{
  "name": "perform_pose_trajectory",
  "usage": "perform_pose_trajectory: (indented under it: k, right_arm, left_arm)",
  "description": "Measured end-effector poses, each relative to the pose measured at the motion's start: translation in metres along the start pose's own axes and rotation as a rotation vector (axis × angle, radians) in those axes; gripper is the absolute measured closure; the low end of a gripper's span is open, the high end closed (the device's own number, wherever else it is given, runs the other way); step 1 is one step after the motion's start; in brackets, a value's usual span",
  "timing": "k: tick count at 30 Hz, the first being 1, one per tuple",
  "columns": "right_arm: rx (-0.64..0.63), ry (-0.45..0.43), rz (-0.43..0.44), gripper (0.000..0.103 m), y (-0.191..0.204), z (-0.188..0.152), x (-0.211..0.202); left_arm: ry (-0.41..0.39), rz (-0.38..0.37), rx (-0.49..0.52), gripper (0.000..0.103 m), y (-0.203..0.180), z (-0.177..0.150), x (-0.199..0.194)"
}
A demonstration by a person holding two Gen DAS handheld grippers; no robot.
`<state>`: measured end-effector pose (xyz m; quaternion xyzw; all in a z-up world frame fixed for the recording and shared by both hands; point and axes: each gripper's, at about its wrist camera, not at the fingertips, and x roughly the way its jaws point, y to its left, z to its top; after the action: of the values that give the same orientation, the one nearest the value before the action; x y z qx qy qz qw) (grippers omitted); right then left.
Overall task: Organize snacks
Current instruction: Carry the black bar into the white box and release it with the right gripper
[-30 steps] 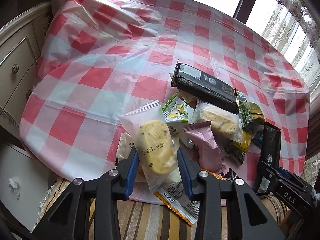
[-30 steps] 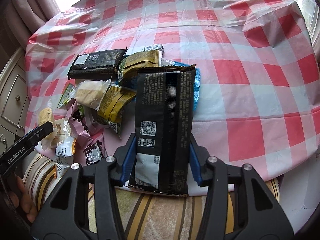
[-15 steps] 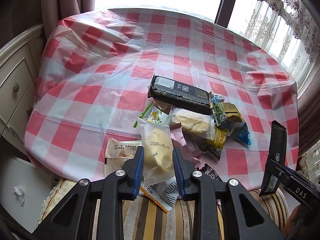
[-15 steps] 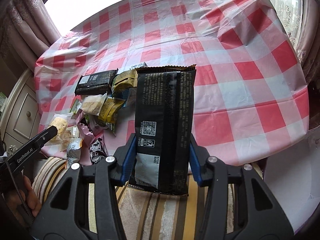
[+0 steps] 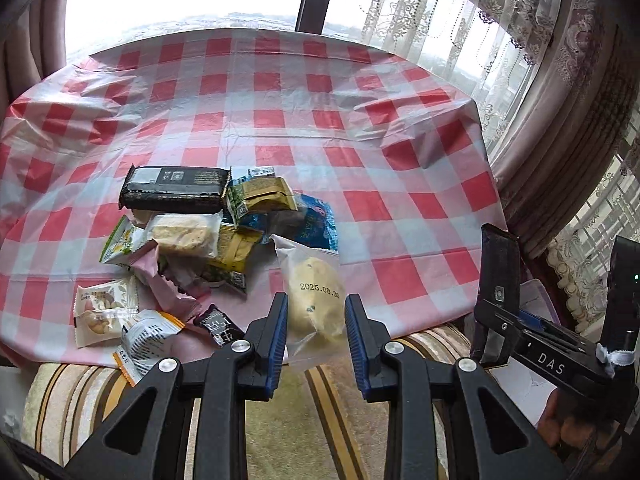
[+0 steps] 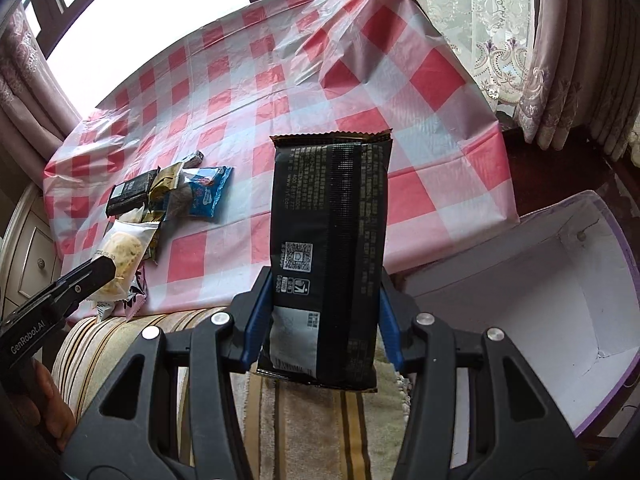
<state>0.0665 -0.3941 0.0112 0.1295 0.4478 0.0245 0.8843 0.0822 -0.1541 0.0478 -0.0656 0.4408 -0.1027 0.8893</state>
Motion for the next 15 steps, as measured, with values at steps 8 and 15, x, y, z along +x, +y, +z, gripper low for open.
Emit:
perform_pose_trajectory:
  k: [8,15]
  right_arm:
    - [0.109,-0.003,-0.085,0.051,-0.066,-0.013,-0.005]
    - [0.192,0.008,-0.159,0.051,-0.107,-0.026,-0.008]
  left_arm:
    - [0.087,-0.157,0.112,0.073,-0.078,-0.01,0.022]
    - [0.162,-0.261,0.208,0.073,-0.136,-0.02,0.04]
